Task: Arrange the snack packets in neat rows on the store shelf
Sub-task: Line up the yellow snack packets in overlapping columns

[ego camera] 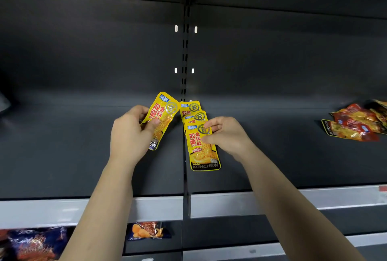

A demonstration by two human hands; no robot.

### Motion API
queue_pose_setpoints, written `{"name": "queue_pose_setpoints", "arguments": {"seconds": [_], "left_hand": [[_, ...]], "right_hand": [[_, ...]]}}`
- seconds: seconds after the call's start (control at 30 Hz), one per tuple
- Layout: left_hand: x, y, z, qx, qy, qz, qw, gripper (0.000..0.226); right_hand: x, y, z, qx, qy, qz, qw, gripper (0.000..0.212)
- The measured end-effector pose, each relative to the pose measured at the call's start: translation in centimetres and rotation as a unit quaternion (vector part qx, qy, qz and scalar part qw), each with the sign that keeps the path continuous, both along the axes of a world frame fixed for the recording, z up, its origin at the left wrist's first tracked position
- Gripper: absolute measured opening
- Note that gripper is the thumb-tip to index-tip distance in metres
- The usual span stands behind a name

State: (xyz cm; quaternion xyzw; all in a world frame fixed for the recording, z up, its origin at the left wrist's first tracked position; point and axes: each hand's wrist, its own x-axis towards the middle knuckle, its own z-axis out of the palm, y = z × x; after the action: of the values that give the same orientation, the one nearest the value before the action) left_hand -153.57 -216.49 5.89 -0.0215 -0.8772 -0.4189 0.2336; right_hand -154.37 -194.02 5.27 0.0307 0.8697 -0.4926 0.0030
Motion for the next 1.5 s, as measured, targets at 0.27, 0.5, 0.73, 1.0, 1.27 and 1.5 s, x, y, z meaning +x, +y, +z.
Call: {"name": "queue_pose_setpoints", "arguments": {"seconds": [0.27, 0.5, 0.73, 1.0, 1.27, 1.5], "left_hand": [[-0.1, 0.0, -0.1, 0.002, 0.002, 0.006, 1.000, 0.014], [-0.1, 0.0, -0.1, 0.001, 0.003, 0.008, 1.000, 0.013], [-0.2, 0.0, -0.2, -0.005, 0.004, 0.009, 1.000, 0.014], [-0.2, 0.0, -0.2, -0.002, 0.010, 0.005, 1.000, 0.015], [0.7, 0.3, 0.5, 0.040, 0.000, -0.020, 0.999, 0.009], [4.4, 2.5, 0.6, 0.174, -0.097, -0.129, 0.971, 0.009]], "right_hand": [[0.4, 0.0, -0.1, 0.005, 0.006, 0.003, 1.000, 0.028], [0.6, -0.1, 0.0, 0.022, 0.013, 0.006, 1.000, 0.028], [0.6, -0.1, 0.0, 0.038, 0.017, 0.003, 0.999, 0.029], [0.7, -0.1, 0.0, 0.032, 0.024, -0.002, 0.999, 0.022], [0.8, 0.3, 0.3, 0.030, 0.028, -0.001, 0.999, 0.013], [2.1, 4.3, 1.7, 0.125, 0.071, -0.016, 0.989, 0.010]]}}
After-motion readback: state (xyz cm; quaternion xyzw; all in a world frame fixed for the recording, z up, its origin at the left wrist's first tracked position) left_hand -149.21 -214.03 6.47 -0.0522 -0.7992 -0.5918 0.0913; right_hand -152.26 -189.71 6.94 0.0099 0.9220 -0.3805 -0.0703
